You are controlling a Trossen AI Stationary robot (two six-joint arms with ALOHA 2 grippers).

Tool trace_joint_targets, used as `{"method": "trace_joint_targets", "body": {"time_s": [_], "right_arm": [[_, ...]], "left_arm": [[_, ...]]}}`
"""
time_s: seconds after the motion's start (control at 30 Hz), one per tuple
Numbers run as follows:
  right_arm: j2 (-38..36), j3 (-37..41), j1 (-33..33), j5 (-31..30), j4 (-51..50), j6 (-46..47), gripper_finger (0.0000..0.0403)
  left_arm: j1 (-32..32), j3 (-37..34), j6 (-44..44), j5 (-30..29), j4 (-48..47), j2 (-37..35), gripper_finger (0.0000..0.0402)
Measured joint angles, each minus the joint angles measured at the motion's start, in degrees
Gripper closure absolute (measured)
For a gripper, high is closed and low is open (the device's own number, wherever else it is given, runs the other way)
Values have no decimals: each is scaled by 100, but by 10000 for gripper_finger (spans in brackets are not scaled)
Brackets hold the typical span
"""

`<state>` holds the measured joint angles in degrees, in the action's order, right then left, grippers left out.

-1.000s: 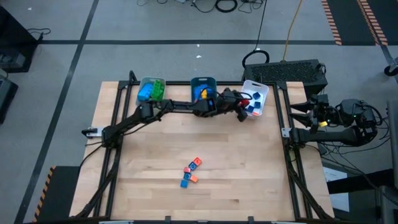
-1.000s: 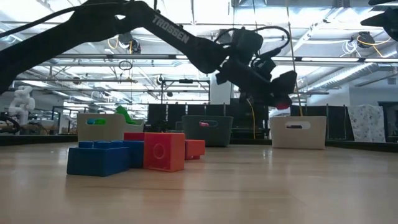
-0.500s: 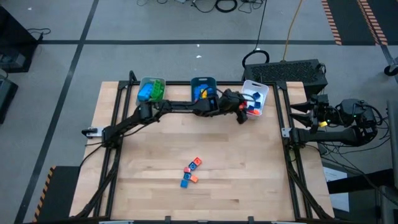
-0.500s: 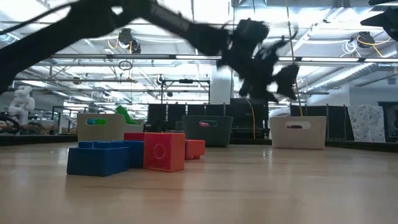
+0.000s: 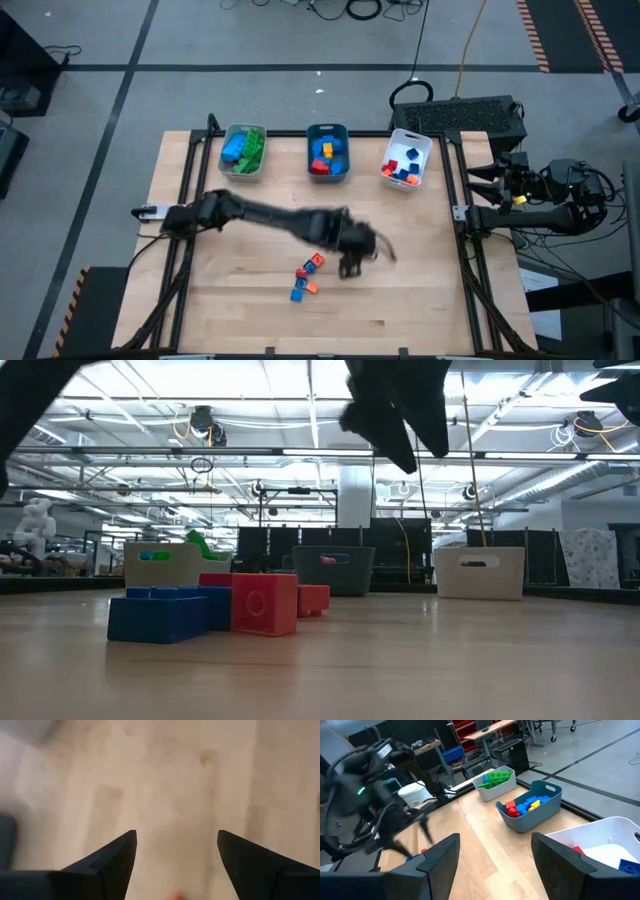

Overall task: Sort blocks by size
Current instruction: Put the small orange 4 stud game piece into the white bin

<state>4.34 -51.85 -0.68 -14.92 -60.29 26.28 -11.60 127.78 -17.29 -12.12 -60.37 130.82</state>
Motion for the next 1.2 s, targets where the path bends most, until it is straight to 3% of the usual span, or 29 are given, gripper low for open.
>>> {"method": "trace_joint_targets", "body": {"time_s": [0.2, 0.3, 0.4, 0.63, 0.73, 0.93, 1.2], "right_arm": [[0, -1, 0, 2, 0, 1, 165], [2, -1, 1, 0, 0, 1, 165], [1, -1, 0, 0, 0, 1, 165], [0, -1, 1, 2, 0, -15, 165], [0, -1, 1, 0, 2, -10, 165], [0, -1, 1, 0, 2, 3, 165], [0, -1, 0, -8, 4, 3, 165]], "left_arm": [[-694, -187, -1933, -993, -863, 44, 137], [-762, -168, -2710, -1089, -1473, 4, 137], [-822, -343, -2976, -1030, -1655, 29, 137], [-782, -1087, -3159, -122, -1198, 23, 137], [-683, -1303, -3170, -95, -1170, -88, 137], [-498, -2146, -3261, -89, -225, -715, 137], [-379, -4480, -3861, 247, 1793, -2007, 137]]}}
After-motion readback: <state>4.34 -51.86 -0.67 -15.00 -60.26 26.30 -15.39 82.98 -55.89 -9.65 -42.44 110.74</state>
